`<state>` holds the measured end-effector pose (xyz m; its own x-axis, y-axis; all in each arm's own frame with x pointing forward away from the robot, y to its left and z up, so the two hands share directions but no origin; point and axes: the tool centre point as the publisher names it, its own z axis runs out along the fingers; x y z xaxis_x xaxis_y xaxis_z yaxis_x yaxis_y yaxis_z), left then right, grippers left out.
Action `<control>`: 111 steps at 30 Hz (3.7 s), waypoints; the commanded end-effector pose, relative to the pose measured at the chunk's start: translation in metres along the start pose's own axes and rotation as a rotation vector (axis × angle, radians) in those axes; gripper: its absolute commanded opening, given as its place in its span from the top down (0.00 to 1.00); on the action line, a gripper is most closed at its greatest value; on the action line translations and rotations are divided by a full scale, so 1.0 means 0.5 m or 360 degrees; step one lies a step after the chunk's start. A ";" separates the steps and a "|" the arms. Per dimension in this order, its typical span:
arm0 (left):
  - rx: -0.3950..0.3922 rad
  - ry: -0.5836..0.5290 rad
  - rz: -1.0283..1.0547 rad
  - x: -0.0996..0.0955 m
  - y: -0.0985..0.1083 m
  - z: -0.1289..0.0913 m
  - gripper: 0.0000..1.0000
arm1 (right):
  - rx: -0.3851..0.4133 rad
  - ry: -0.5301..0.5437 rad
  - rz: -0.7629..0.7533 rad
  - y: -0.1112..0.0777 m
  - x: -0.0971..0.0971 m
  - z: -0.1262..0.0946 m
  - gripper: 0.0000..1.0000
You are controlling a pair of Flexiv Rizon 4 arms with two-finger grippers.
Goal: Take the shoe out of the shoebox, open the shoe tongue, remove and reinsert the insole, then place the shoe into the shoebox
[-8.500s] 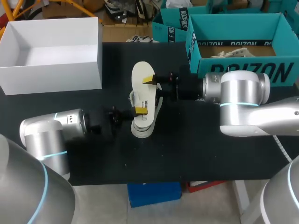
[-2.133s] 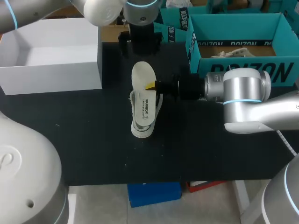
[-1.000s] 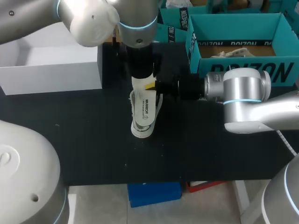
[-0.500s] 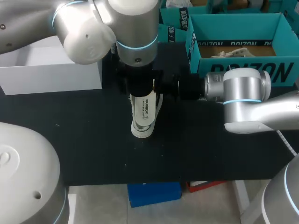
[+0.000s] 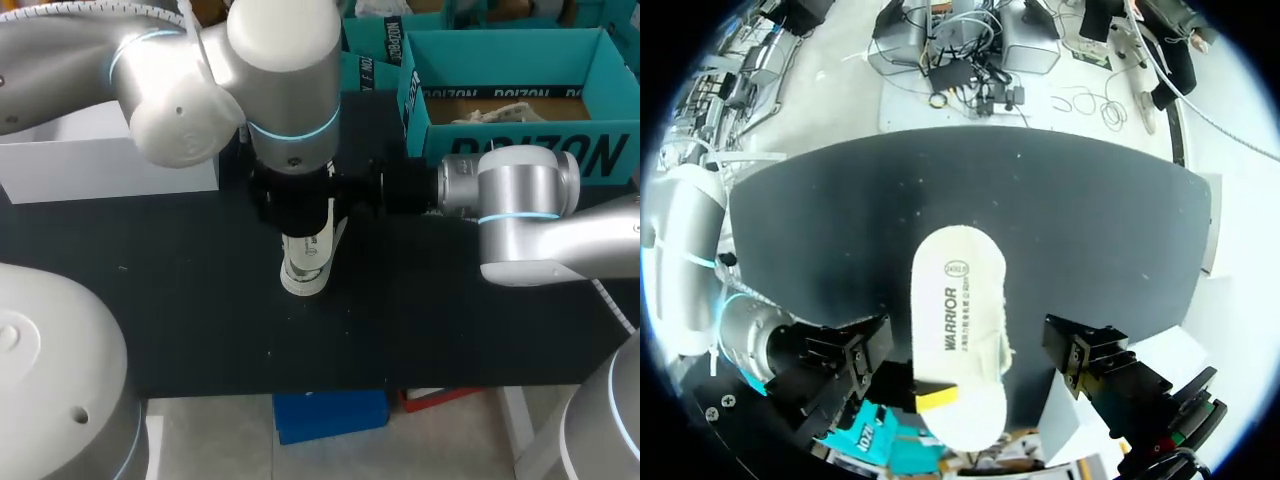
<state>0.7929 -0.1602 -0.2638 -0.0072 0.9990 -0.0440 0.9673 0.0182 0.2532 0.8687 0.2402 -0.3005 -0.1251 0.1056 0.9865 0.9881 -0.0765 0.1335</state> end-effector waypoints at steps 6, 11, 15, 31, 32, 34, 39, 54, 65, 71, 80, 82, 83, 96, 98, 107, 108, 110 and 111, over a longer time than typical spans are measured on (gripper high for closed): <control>-0.0054 -0.0432 0.0059 0.020 0.008 -0.008 0.00 | 0.0000 -0.0003 0.0001 0.000 -0.001 0.003 1.00; -0.0092 -0.0599 0.0073 0.034 0.017 -0.020 0.00 | 0.0000 -0.0003 0.0001 0.000 -0.001 0.003 1.00; -0.0110 -0.0776 0.0098 0.052 0.023 -0.027 0.00 | 0.0000 -0.0003 0.0001 0.000 -0.001 0.003 1.00; 0.0061 -0.1329 0.0117 0.112 0.039 -0.014 0.00 | 0.0000 -0.0003 0.0001 0.000 -0.001 0.003 1.00; 0.0061 -0.1329 0.0117 0.112 0.039 -0.014 0.00 | 0.0000 -0.0003 0.0001 0.000 -0.001 0.003 1.00; 0.0061 -0.1329 0.0117 0.112 0.039 -0.014 0.00 | 0.0000 -0.0003 0.0001 0.000 -0.001 0.003 1.00; 0.0061 -0.1329 0.0117 0.112 0.039 -0.014 0.00 | 0.0000 -0.0003 0.0001 0.000 -0.001 0.003 1.00; 0.0129 -0.1578 -0.0053 0.135 0.027 0.012 0.00 | 0.0000 -0.0003 0.0001 0.000 -0.001 0.003 1.00; 0.0114 -0.1930 -0.0374 0.147 0.064 0.034 0.00 | 0.0000 -0.0003 0.0001 0.000 -0.001 0.003 1.00; -0.0034 -0.2085 -0.0475 0.142 0.086 0.045 0.00 | 0.0000 -0.0003 0.0001 0.000 -0.001 0.003 1.00; -0.0120 -0.2236 -0.0548 0.111 0.111 0.066 0.10 | 0.0000 -0.0003 0.0001 0.000 -0.001 0.003 1.00; -0.0117 -0.2254 -0.0550 0.100 0.116 0.073 0.23 | 0.0000 -0.0003 0.0001 0.000 -0.001 0.003 1.00; -0.0106 -0.2258 -0.0549 0.094 0.119 0.077 0.24 | 0.0000 -0.0003 0.0001 0.000 -0.001 0.003 1.00; -0.0163 -0.2283 -0.0502 0.038 0.150 0.087 0.43 | 0.0000 -0.0003 0.0001 0.000 -0.001 0.003 1.00; -0.0172 -0.2282 -0.0498 0.034 0.151 0.087 0.50 | 0.0000 -0.0003 0.0001 0.000 -0.001 0.003 1.00; -0.0187 -0.2262 -0.0501 0.028 0.156 0.098 0.75 | 0.0000 -0.0003 0.0001 0.000 -0.001 0.003 1.00; -0.0186 -0.2259 -0.0501 0.028 0.157 0.100 0.76 | 0.0000 -0.0003 0.0001 0.000 -0.001 0.003 1.00; -0.0182 -0.2255 -0.0502 0.027 0.158 0.103 0.75 | 0.0000 -0.0003 0.0001 0.000 -0.001 0.003 1.00; -0.0178 -0.2253 -0.0501 0.024 0.158 0.106 0.75 | 0.0000 -0.0003 0.0001 0.000 -0.001 0.003 1.00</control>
<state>0.8819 -0.1463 -0.2941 0.1040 0.0733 -0.9919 0.9483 0.2934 0.1212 0.8687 0.2403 -0.3005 -0.1251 0.1056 0.9865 0.9881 -0.0764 0.1335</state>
